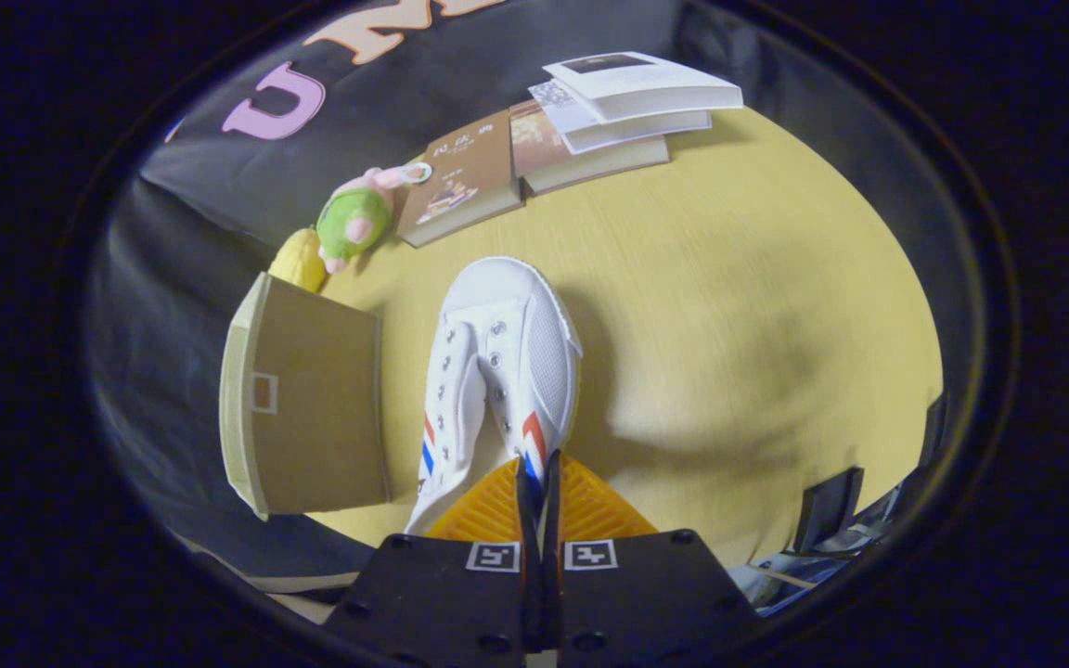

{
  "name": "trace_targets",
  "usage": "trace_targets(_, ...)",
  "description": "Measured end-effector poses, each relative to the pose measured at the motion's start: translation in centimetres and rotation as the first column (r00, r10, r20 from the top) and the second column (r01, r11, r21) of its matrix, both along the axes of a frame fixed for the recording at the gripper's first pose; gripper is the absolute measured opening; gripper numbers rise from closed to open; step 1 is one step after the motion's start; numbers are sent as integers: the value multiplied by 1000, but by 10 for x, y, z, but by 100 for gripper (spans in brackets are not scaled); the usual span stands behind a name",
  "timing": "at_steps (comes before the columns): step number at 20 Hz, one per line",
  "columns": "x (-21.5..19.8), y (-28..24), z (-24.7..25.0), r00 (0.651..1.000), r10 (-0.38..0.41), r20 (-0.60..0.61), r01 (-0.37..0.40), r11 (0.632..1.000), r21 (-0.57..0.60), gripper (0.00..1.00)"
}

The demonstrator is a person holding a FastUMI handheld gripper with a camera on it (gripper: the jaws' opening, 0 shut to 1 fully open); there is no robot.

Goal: Open the storage box then place both shoes into the box .Put the left shoe in first, then the right shoe, with the right side of both shoes facing outward in a uniform manner.

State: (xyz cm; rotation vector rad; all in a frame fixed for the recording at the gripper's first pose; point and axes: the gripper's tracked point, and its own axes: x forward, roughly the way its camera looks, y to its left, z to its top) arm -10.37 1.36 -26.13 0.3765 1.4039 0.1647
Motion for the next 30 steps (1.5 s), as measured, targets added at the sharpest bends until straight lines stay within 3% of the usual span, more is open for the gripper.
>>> trace_targets(18,45,170,130,991,51,124,-70,987,148,4)
trace_targets(24,37,240,129,988,100,116,-122,973,198,4)
trace_targets(30,22,286,99,985,157,72,-168,967,192,4)
